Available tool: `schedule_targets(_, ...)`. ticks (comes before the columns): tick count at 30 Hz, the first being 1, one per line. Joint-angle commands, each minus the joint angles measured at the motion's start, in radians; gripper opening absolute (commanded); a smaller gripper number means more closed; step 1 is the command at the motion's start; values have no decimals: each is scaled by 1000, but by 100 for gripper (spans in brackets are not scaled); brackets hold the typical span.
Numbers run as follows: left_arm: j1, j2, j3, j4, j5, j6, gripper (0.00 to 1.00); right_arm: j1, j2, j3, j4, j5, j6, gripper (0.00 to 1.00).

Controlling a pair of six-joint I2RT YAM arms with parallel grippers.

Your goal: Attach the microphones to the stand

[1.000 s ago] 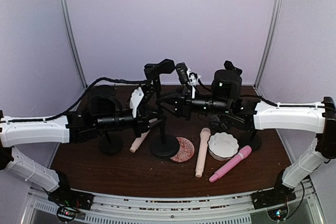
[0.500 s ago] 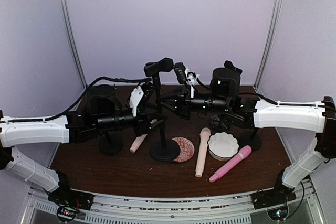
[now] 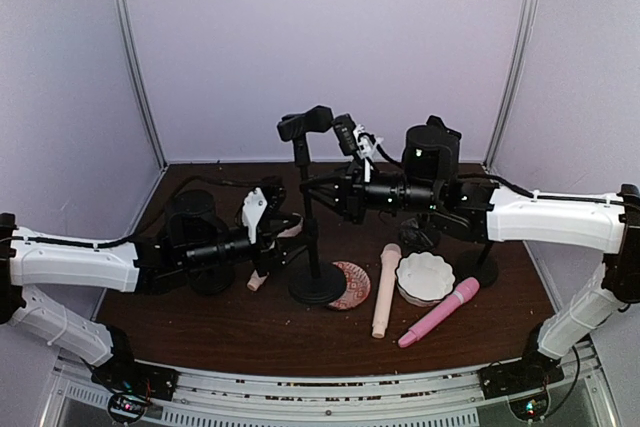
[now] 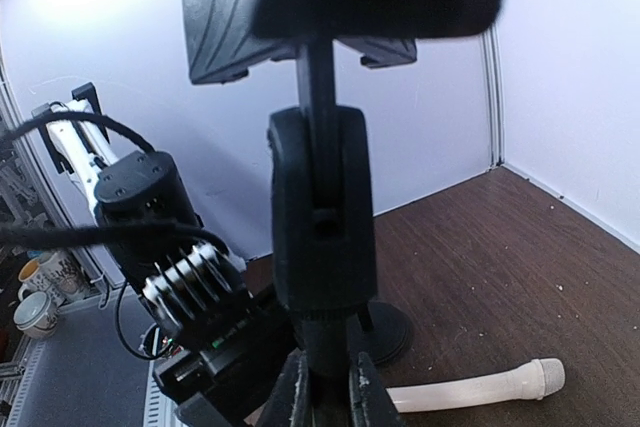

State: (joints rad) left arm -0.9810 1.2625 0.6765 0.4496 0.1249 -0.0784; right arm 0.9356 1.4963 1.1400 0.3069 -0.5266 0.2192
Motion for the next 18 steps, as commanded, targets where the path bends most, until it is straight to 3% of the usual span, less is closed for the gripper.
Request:
schedule_targets(1,2,37,-19,115,37,30,56,-4,-72,40,135,46,33,0)
schedule_targets(6,2,72,-24,162,45,22,56,-5,-72,43,156,50,48,0)
schedule_targets(11,2,106,-18,199,36,20,45,-7,-77,38,170,57,57,0)
schedule_targets(18,2,127,-13,244,35,-7,4,-12,-99,12,167,82,51,0)
